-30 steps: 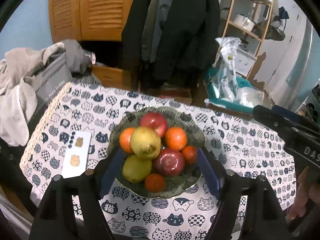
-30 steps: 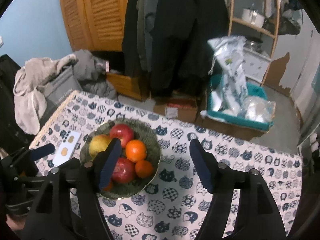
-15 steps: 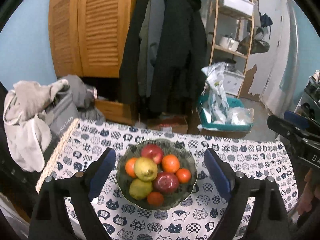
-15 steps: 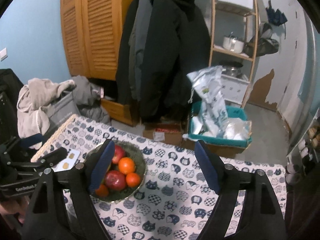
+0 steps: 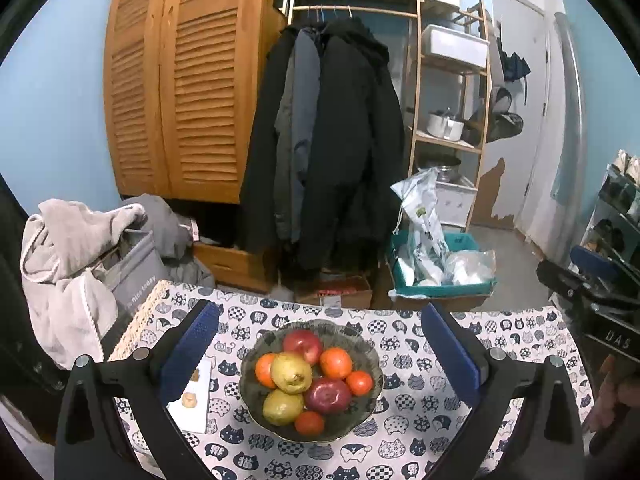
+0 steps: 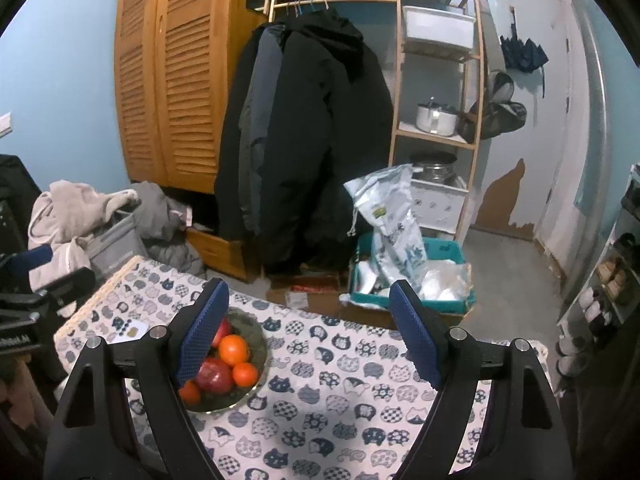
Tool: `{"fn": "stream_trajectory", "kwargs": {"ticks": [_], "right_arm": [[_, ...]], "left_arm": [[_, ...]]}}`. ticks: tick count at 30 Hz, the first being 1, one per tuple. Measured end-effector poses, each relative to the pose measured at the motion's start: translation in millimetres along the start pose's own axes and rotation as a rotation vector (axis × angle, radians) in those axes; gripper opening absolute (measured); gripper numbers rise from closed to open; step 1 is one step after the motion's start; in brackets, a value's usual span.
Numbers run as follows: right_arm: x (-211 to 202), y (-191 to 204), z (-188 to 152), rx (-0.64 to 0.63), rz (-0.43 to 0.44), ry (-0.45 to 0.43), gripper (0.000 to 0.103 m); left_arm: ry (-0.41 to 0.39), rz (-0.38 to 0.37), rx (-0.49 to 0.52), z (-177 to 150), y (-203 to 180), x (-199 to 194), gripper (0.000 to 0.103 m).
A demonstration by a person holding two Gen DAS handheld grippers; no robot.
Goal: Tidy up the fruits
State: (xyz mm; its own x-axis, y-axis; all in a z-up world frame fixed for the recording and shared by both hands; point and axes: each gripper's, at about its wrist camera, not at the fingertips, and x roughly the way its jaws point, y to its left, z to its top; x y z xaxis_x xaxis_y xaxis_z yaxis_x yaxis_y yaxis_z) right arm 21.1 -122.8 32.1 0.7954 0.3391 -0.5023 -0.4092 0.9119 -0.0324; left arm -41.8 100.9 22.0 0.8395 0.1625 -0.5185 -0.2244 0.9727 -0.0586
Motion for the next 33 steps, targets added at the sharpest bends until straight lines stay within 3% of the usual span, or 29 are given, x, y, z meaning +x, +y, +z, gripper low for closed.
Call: {"fn": "stream_trajectory", "kwargs": {"ticks": [33], "right_arm": [[1, -14, -8, 0.015, -0.027, -0.001, 0.082]], "left_arm": [[-0.02, 0.021, 0.003, 3, -2, -1, 0.102]]}}
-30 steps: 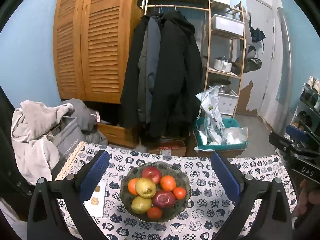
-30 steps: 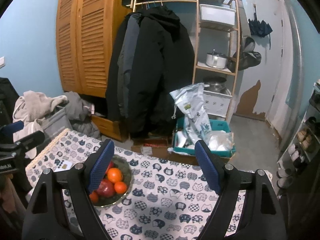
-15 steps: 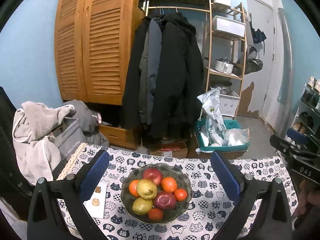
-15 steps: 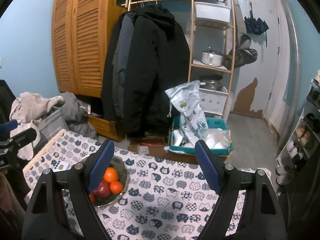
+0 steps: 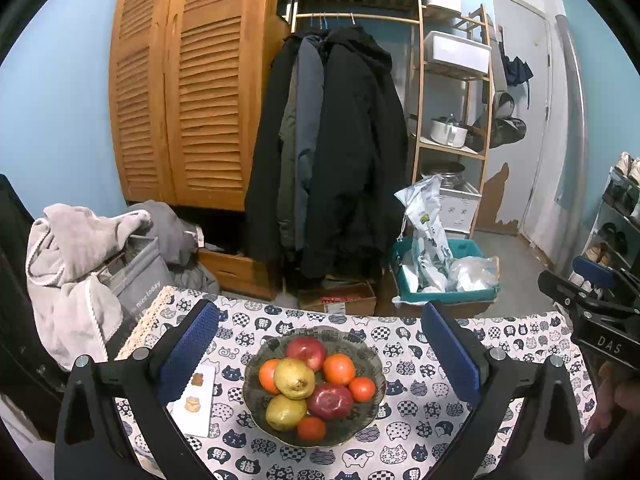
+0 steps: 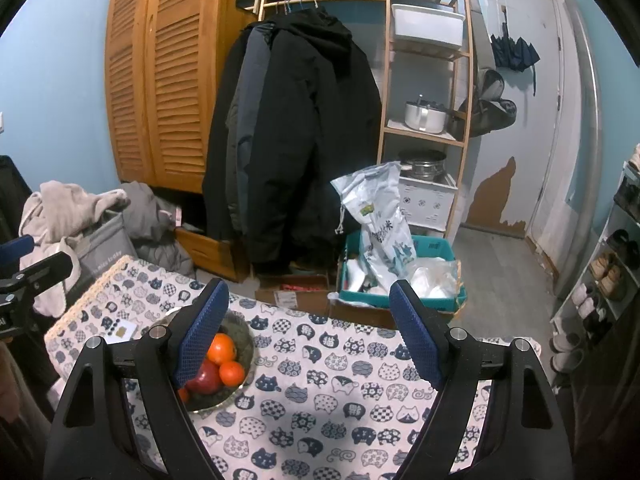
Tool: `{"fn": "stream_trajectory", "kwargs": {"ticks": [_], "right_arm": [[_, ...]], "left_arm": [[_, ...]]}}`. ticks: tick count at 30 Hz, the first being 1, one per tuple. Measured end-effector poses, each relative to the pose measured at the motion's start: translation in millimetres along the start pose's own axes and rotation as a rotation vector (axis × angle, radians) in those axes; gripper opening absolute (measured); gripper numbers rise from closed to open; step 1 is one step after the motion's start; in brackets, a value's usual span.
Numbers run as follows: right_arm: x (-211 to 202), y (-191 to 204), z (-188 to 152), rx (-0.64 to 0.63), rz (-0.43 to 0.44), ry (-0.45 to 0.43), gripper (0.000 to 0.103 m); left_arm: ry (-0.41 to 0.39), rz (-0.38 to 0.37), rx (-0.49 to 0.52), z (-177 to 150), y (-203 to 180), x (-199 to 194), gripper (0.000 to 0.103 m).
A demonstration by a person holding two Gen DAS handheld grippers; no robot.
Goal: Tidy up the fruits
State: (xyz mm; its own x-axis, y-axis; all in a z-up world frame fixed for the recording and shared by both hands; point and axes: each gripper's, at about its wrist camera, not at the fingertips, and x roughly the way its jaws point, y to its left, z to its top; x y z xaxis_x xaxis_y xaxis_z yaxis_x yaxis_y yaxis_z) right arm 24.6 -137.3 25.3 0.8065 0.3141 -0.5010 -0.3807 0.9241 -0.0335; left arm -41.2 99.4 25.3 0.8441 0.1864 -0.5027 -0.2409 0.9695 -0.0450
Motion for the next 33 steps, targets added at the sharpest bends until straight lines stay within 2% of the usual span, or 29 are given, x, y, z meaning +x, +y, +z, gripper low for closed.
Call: {"fn": "stream_trajectory", "kwargs": {"ticks": [33], "right_arm": [[0.3, 0.5, -0.1, -0.004, 0.001, -0.001, 0.082]], "left_arm": [[-0.003, 0.007, 0.0, -0.7, 2.0, -1.3, 0.102]]}}
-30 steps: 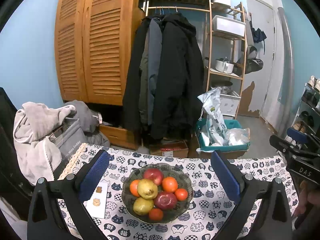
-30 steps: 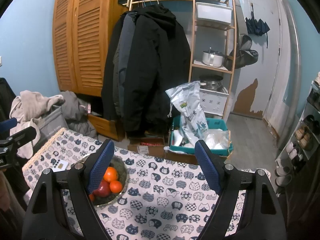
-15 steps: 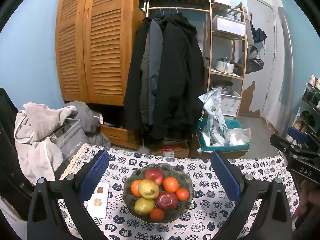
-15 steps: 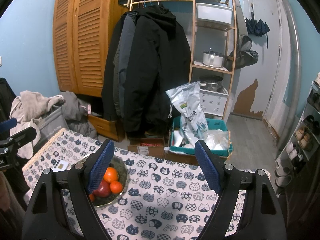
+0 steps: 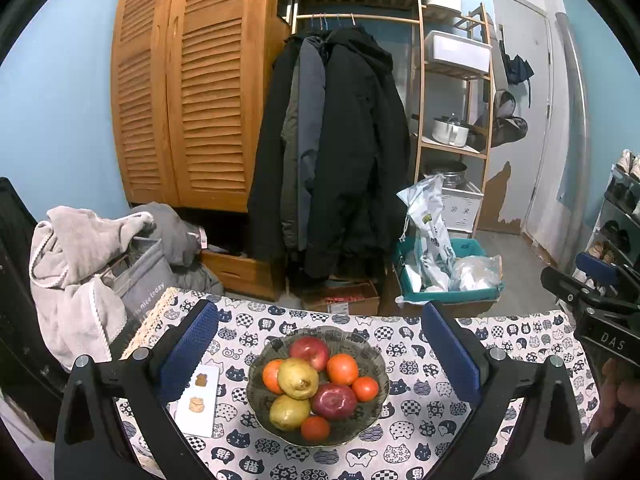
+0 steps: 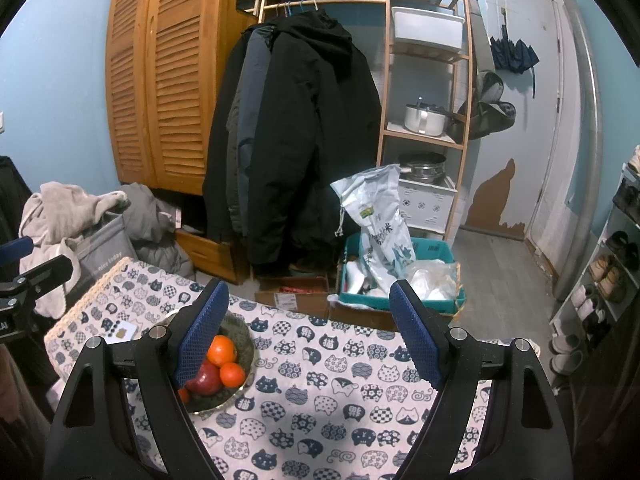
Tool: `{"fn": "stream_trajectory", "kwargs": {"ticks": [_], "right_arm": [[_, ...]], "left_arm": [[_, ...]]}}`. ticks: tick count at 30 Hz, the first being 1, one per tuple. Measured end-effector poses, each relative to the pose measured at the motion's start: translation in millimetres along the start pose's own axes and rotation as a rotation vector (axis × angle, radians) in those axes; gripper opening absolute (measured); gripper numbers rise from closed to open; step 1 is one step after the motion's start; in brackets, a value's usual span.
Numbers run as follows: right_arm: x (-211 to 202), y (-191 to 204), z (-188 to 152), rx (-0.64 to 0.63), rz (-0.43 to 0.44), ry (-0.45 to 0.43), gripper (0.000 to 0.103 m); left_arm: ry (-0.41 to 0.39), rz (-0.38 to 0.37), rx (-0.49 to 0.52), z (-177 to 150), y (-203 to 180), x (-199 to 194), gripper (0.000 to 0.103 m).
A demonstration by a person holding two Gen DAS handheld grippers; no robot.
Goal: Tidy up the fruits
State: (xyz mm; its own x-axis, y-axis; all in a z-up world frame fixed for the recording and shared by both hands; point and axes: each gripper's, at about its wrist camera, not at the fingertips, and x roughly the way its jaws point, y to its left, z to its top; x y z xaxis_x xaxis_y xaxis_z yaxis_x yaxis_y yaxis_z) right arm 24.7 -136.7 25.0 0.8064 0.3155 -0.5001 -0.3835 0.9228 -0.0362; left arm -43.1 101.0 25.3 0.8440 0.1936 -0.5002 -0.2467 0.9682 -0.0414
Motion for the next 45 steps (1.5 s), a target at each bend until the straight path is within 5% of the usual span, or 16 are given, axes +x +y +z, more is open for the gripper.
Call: {"fn": "stream_trajectory", "kwargs": {"ticks": [45], "right_arm": [[0, 0, 0, -0.003, -0.001, -0.002, 0.082]], "left_arm": [[-0.005, 0.043, -0.002, 2, 7, -2, 0.102]]}}
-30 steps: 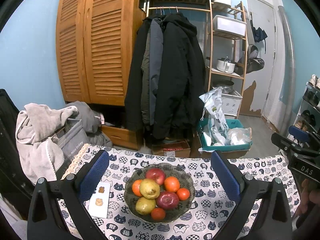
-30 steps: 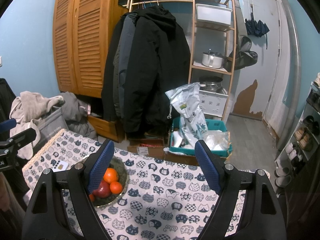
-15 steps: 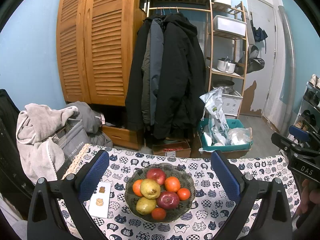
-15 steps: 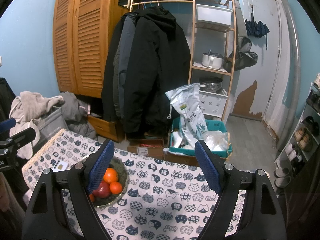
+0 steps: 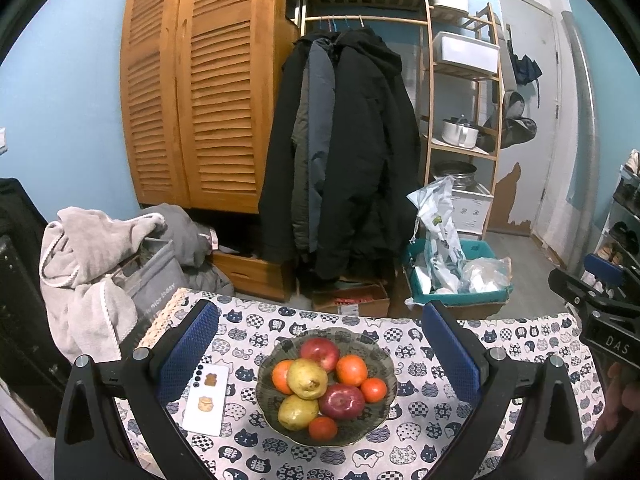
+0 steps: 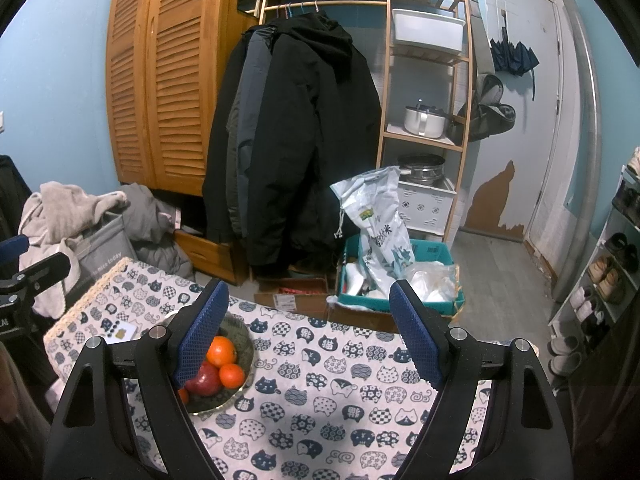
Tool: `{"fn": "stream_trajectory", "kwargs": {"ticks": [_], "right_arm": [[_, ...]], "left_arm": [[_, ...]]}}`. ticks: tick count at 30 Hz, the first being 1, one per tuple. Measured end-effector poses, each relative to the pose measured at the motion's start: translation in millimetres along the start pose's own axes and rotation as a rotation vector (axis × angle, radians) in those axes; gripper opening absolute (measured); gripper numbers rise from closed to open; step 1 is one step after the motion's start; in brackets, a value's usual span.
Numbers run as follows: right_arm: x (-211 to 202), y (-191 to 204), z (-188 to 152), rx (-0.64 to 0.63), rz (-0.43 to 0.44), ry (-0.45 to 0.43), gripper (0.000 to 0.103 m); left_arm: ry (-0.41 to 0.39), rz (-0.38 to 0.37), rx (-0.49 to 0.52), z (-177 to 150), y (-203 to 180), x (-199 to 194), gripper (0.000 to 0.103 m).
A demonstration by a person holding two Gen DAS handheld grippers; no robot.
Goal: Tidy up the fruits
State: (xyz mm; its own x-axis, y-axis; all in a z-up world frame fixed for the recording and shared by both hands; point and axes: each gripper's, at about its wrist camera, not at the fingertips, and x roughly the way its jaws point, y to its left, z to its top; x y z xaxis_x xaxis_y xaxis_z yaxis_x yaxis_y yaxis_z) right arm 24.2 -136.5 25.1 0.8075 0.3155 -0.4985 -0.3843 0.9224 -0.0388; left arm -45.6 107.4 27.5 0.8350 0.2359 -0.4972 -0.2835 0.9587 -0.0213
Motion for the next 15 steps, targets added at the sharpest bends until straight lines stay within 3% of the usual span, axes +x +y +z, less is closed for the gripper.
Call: {"fn": "stream_trajectory", "kwargs": {"ticks": [15], "right_arm": [[-0.2, 0.0, -0.3, 0.0, 0.0, -0.002, 0.082]], "left_arm": [[-0.014, -0.007, 0.004, 2.7, -4.0, -4.1, 0.102]]}}
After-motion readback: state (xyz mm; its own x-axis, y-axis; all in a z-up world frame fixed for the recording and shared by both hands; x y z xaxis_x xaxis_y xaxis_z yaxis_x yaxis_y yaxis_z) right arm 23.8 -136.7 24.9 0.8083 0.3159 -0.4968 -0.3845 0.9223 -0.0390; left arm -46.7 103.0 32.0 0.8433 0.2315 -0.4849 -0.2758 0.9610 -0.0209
